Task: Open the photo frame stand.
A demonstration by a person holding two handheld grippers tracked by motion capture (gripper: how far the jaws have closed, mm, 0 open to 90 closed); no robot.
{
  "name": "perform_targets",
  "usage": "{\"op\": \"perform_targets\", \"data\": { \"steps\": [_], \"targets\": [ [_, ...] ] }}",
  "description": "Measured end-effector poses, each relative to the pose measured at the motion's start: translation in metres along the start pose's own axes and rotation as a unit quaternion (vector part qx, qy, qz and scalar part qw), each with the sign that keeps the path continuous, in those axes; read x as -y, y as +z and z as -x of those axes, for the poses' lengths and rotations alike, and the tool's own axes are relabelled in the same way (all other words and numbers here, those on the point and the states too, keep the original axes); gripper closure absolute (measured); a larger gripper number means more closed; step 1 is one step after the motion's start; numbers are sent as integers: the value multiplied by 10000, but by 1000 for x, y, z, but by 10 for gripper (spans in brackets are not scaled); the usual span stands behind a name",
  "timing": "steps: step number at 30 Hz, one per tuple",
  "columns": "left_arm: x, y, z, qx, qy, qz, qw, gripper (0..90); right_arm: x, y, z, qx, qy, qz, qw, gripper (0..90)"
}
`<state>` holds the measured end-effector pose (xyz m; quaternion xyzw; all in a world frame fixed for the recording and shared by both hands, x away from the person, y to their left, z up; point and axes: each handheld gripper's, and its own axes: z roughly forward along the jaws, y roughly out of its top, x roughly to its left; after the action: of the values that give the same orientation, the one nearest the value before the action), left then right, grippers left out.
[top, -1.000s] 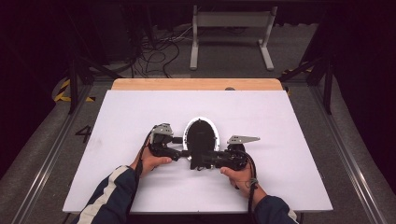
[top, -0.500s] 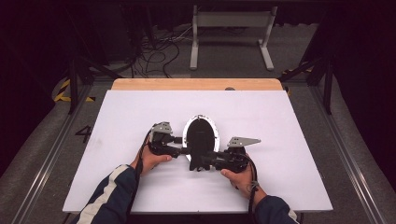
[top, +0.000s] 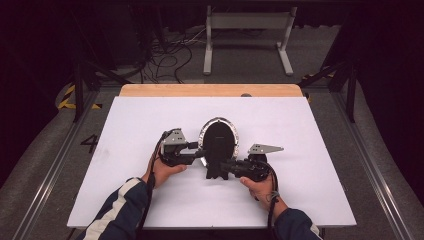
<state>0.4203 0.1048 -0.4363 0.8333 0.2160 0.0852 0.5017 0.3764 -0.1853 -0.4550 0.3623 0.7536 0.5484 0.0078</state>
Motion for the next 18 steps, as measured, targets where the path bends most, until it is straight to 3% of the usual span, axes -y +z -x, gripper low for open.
{"op": "perform_targets", "data": {
  "steps": [4,8,10,15,18],
  "targets": [
    [-2,-3,6,95,194,165,9996,642,-4,-3,1,-105,43,192,9998,704],
    [-1,-5,6,275,166,167,9993,663,-6,-4,-1,-104,-8,205,9997,706],
    [0,-6,4,494,162,126,9986,671,-6,-4,-1,-109,-2,206,9997,698],
    [2,0,3,641,150,-23,9978,637,-7,-3,-1,-285,-18,217,9994,703],
    [0,2,5,653,247,-11,9976,626,-6,-1,-5,-208,-133,185,9995,708]
  ]
}}
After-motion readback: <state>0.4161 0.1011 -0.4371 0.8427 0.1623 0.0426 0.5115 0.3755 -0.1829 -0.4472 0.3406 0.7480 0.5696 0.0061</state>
